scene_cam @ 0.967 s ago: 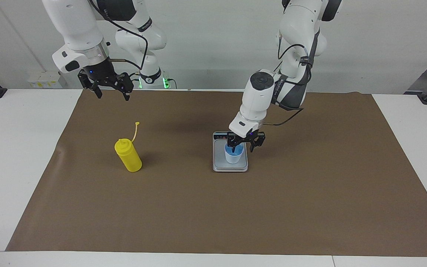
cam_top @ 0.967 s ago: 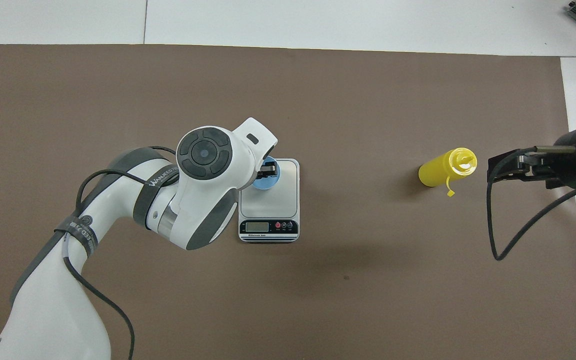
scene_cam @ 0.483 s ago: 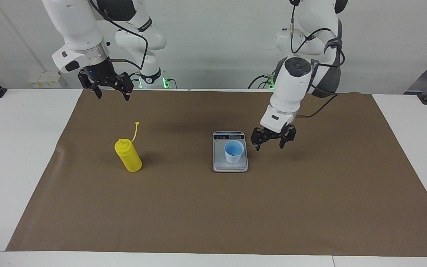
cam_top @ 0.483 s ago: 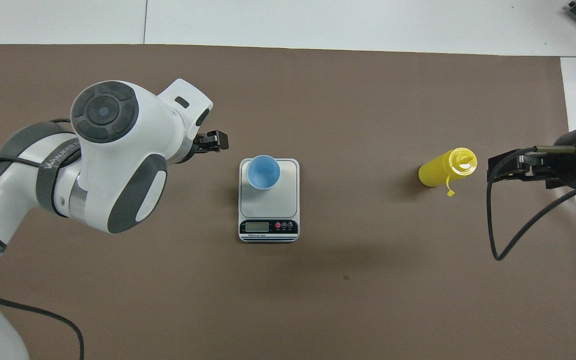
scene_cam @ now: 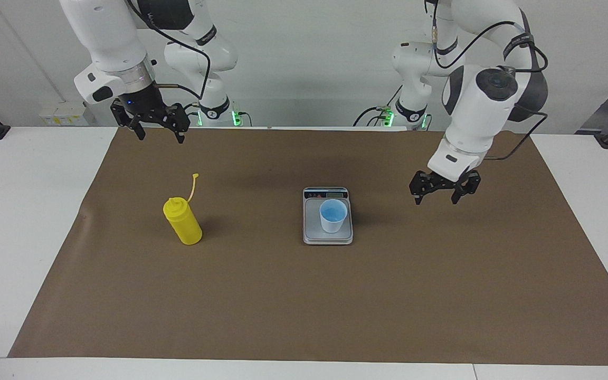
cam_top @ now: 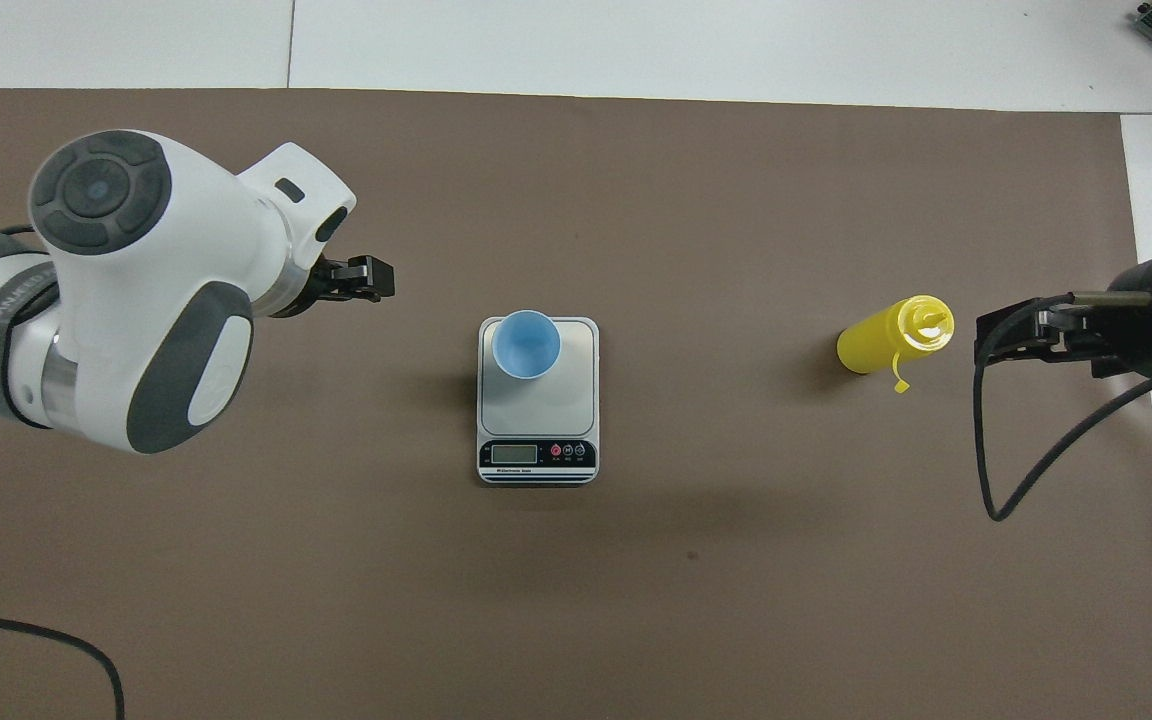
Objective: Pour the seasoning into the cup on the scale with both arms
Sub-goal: 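Release the cup and withdraw the left gripper to rest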
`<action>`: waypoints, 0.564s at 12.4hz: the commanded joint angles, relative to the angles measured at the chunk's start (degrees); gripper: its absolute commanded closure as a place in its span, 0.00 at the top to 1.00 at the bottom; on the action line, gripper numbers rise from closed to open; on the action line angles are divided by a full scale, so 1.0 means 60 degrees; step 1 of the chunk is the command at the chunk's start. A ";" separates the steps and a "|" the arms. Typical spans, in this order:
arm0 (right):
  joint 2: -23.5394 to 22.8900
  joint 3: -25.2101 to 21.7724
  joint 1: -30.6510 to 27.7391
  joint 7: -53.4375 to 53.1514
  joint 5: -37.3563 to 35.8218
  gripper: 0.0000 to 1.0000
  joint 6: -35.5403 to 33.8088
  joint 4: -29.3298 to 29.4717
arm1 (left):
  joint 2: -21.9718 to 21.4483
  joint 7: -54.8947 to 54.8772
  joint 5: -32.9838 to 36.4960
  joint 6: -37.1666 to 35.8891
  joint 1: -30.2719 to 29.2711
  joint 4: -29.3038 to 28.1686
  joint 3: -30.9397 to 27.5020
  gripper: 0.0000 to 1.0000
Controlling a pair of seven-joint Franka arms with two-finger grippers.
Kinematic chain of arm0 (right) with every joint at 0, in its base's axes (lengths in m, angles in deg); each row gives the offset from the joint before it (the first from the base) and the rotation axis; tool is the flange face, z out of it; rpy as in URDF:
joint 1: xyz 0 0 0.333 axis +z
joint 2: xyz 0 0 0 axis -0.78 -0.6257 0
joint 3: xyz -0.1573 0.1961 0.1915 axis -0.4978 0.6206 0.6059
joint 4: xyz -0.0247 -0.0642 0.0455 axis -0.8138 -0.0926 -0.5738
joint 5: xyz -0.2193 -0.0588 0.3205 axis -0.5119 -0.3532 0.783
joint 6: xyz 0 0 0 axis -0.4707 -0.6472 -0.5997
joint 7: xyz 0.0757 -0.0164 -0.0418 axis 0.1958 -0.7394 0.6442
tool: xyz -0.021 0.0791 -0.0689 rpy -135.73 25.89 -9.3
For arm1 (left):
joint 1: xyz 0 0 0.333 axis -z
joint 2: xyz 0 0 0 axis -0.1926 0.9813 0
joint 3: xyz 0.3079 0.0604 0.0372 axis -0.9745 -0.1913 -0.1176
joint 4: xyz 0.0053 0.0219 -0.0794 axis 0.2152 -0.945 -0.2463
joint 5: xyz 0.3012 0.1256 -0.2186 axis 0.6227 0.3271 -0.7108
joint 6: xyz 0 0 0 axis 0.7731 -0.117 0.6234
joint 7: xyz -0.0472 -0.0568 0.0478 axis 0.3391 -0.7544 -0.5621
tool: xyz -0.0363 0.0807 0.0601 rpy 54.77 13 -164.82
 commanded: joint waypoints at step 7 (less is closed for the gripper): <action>0.0167 -0.0006 -0.0178 0.0305 0.0061 1.00 0.0152 -0.0207 | -0.1688 -0.3971 -0.0340 -0.2101 -0.2250 -0.0078 0.0050 1.00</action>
